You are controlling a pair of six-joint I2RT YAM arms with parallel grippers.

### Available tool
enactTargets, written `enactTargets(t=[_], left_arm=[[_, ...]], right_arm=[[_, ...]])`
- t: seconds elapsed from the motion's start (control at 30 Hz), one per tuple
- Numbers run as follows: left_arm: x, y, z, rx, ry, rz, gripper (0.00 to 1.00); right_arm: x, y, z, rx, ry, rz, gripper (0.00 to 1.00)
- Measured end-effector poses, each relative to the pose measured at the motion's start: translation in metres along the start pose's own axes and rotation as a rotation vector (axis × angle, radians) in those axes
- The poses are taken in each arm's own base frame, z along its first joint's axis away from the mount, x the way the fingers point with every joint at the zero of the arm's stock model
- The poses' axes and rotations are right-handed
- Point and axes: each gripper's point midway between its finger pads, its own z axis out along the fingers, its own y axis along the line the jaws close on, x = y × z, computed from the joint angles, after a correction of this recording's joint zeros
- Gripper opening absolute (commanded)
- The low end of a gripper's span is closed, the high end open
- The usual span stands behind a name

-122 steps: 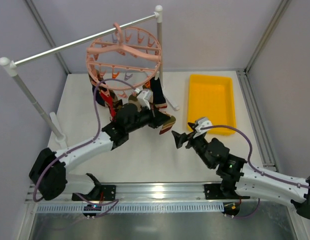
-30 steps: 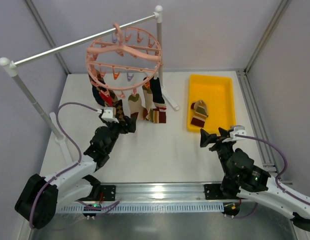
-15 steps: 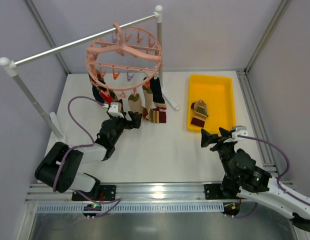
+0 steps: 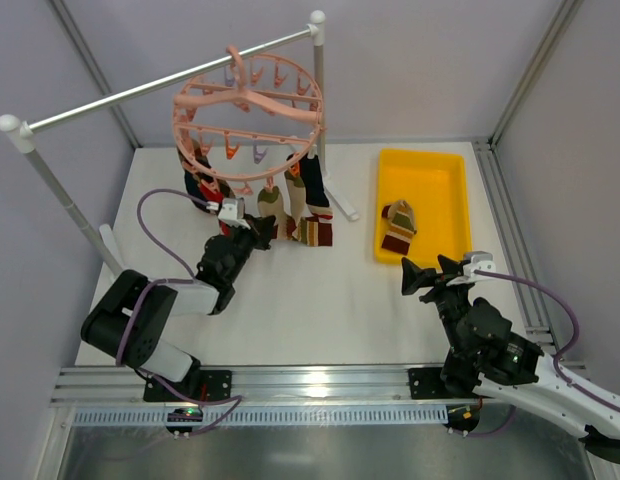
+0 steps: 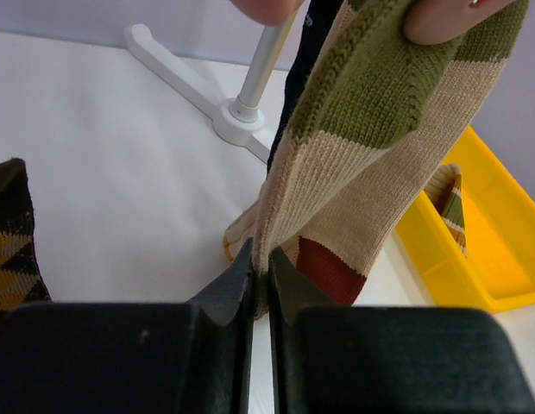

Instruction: Remove the socks clipped to the hanger

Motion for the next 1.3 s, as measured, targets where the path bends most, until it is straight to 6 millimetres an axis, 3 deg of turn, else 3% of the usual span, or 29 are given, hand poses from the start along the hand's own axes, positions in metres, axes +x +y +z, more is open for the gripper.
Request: enactTargets(t=[0.07, 0.3, 0.47, 0.6, 0.7, 0.83, 1.2, 1.3], left_arm=[[-0.001, -0.001, 0.0, 0.003, -0.005, 0.0, 0.0], [-0.011, -0.006, -0.005, 0.018, -0.029, -0.008, 0.0], [-0.033, -0.016, -0.029, 0.038, -0.068, -0.025, 0.0], [-0.05, -0.028, -0.051, 0.058, -0.089, -0.037, 0.0], [-0.061, -0.038, -0.069, 0.078, -0.094, -0.043, 0.0], [-0.071, -0.046, -0.091, 0.095, -0.094, -0.052, 0.0], [-0.053, -0.047, -0.132, 0.079, 0.075, -0.063, 0.0], [-0.049, -0.049, -0.135, 0.09, 0.108, -0.066, 0.0]], right_arm=[[0.0, 0.0, 0.0, 0.0, 0.0, 0.0, 0.84], [0.005, 0.002, 0.002, 0.004, 0.016, -0.022, 0.84], [0.022, 0.009, 0.01, 0.012, 0.073, -0.099, 0.84], [0.034, 0.026, 0.02, -0.013, 0.123, -0.173, 0.84], [0.032, 0.048, 0.03, -0.062, 0.133, -0.197, 0.84], [0.011, 0.086, 0.049, -0.139, 0.117, -0.202, 0.84], [-0.056, 0.205, 0.115, -0.349, 0.082, -0.172, 0.84], [-0.062, 0.233, 0.125, -0.413, 0.09, -0.166, 0.84]])
